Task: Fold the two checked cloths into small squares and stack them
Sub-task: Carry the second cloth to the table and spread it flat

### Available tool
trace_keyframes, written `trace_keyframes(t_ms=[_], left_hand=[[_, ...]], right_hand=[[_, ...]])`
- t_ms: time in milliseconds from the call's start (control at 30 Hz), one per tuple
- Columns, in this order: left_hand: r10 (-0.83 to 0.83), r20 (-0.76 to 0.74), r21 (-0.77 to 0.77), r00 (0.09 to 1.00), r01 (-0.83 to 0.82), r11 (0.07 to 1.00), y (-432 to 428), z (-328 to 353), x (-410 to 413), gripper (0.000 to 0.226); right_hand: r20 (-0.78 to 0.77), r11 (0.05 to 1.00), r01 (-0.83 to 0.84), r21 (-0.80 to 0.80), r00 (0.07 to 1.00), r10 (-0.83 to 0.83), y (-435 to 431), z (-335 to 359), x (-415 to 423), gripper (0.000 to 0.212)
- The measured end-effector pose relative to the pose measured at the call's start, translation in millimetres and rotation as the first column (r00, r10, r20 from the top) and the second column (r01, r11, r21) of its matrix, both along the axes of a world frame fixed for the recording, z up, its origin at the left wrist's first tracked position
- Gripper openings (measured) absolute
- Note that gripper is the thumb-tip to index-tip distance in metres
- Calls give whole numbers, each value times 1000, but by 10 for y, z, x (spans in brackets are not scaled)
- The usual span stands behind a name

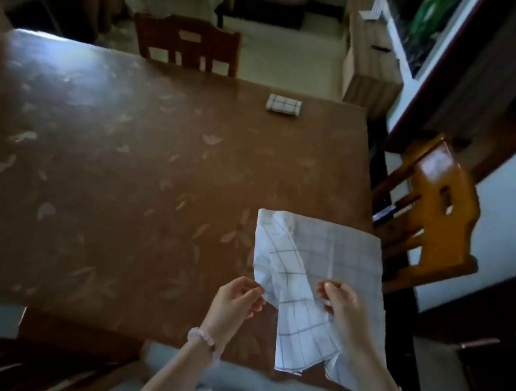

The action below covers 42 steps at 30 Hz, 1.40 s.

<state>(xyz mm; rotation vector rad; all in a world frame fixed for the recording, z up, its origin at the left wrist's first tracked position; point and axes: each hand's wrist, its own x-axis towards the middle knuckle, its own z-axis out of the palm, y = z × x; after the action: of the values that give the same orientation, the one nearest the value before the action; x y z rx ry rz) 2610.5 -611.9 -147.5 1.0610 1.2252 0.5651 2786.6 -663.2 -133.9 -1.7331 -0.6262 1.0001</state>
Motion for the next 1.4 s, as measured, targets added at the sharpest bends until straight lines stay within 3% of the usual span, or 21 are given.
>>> trace_keyframes(t_ms=[167,300,400,500,567,667,933,1033,1167,1200,1300,1333,1400], left_hand=[[-45,-69,-18,997,44,999,-31,-111,88,11],[-129,-151,-54,980,122,991,-107,-145,260,38],[-133,-205,-69,970,121,990,-142,-194,358,34],[-96,-259,13,961,103,995,-131,-255,364,14],[-47,-300,75,953,73,995,-88,-287,307,17],[45,-383,163,923,20,986,41,-273,179,21],[121,-368,202,922,-48,978,309,-119,-138,18],[89,-357,208,930,-13,978,302,-113,-187,22],[101,-272,204,957,-45,978,215,-95,-172,16],[108,-257,204,960,-55,977,206,-89,-155,12],[100,-236,228,967,-45,973,179,-35,-90,9],[91,-224,239,970,-36,970,163,-17,-69,10],[62,-193,278,979,-6,961,121,22,-27,11]], right_hand=[[186,1000,-5,-19,983,9,-219,-74,91,15],[353,974,-130,-185,916,189,-417,-334,279,32],[478,922,-228,-313,801,361,-544,-563,408,38],[514,846,-301,-439,688,512,-600,-760,481,54],[527,790,-315,-526,609,593,-589,-864,505,68],[530,722,-350,-597,504,682,-500,-895,499,57],[602,725,-326,-606,408,687,-343,-945,518,53],[608,787,-326,-525,503,614,-309,-908,487,52],[587,891,-397,-219,676,445,-303,-527,207,60],[586,859,-482,-173,651,483,-307,-391,87,68],[685,737,-634,-235,430,588,-270,-173,-283,87],[690,746,-623,-237,432,581,-245,-158,-369,90],[639,812,-559,-166,566,521,-183,-125,-473,91]])
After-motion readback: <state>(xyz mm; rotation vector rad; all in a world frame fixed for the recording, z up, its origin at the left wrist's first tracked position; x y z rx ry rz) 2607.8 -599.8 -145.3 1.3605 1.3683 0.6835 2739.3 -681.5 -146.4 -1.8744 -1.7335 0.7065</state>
